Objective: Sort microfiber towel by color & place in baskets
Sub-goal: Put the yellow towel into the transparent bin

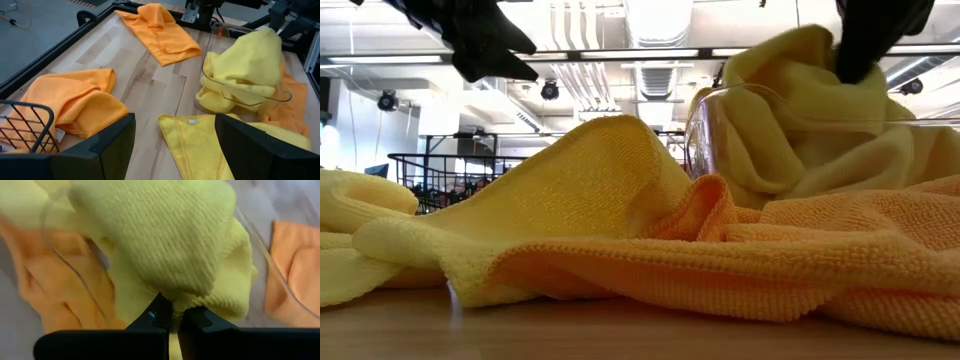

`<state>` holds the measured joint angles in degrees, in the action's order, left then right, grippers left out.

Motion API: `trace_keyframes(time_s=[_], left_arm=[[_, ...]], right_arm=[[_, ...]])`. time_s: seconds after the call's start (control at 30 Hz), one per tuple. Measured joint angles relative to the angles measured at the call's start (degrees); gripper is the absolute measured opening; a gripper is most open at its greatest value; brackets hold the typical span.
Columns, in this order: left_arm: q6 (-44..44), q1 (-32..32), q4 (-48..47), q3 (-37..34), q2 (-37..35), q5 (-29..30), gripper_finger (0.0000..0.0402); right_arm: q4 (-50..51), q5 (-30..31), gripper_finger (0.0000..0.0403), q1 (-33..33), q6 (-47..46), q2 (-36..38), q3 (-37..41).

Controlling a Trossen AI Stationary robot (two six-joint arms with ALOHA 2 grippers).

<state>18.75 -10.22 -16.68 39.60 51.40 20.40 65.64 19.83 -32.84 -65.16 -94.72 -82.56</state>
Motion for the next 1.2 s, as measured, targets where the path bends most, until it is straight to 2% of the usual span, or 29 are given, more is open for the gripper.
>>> trace_keyframes(time_s=[0.23,0.33,0.5,0.77,0.93,1.03,1.1,1.2], left_arm=[[0.8,0.0,-1.6,0.0,0.0,0.0,0.0256],[0.9,0.0,-2.3,0.0,-0.1,0.0,0.0256],[1.4,0.0,-3.6,0.0,0.0,0.0,0.0256],[1.6,-0.1,-3.6,0.0,0.0,0.0,0.0256],[1.6,-0.1,-3.4,0.0,0.0,0.0,0.0256],[1.6,-0.1,-3.4,0.0,0.0,0.0,0.0256],[1.6,-0.1,-3.1,0.0,0.0,0.0,0.0256],[1.6,-0.1,-2.8,0.0,0.0,0.0,0.0256]], right_arm=[[4.3,-3.9,0.0011,2.5,4.8,0.9,0.1],[4.6,-4.9,0.0024,3.2,5.4,2.0,0.1],[5.9,-7.6,0.0072,3.7,5.9,4.4,0.1],[17.7,-14.3,0.0152,3.6,2.0,8.7,0.1],[17.5,-13.7,0.0175,3.6,2.1,12.6,-0.3],[14.8,-7.9,0.0178,3.6,3.2,14.7,-0.4],[10.6,-3.5,0.0171,3.6,5.9,15.7,-0.4],[3.2,-0.2,0.0138,4.0,12.0,16.1,-0.1]])
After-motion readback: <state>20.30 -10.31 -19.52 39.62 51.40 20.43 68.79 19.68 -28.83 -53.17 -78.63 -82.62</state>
